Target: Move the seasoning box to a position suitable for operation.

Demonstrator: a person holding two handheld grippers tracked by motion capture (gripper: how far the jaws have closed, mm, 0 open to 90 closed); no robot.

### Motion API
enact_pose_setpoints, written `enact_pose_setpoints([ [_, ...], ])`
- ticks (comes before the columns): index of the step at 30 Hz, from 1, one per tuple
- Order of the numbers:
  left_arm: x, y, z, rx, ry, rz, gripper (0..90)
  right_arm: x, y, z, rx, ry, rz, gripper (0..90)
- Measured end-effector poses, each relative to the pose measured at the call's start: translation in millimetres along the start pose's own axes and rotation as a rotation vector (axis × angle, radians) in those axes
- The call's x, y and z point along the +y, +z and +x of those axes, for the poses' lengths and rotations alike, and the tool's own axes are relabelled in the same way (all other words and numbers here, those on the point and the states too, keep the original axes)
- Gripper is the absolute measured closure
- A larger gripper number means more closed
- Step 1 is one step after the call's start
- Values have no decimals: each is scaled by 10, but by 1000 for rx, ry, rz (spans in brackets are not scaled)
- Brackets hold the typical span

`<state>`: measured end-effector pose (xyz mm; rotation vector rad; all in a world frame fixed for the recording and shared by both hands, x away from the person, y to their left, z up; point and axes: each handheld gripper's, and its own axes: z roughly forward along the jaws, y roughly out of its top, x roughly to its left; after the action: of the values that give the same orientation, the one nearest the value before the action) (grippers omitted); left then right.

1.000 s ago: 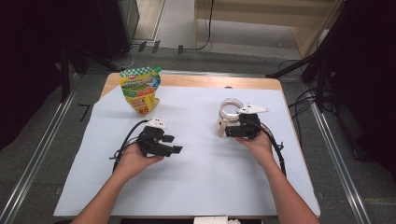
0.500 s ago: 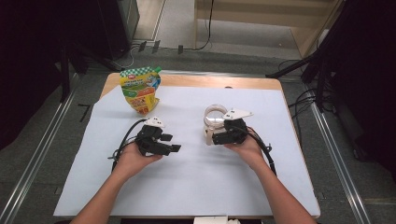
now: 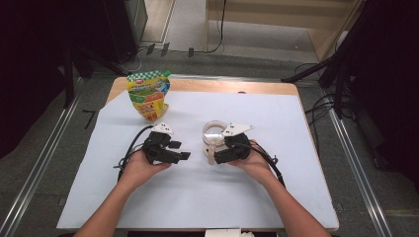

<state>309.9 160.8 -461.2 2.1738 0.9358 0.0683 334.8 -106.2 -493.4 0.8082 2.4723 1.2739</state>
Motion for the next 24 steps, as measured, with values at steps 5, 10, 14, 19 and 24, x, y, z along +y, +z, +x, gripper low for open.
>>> enact_pose_setpoints([
  [5, -2, -5, 6, 1, 1, -1, 405, -16, 59, 135, 23, -36, 10, 121],
  [10, -2, -10, 4, 0, 0, -2, 406, -57, 62, 89, 47, -17, -2, 121],
  [14, -1, -4, -1, -3, 5, 3, 406, -84, 62, 79, 55, -14, -14, 120],
  [19, -3, 6, -5, 3, 5, 8, 408, -87, 59, 79, 56, -14, -13, 120],
  [24, -4, -7, 2, 3, 5, 3, 408, -90, 44, 90, 45, -14, -5, 120],
])
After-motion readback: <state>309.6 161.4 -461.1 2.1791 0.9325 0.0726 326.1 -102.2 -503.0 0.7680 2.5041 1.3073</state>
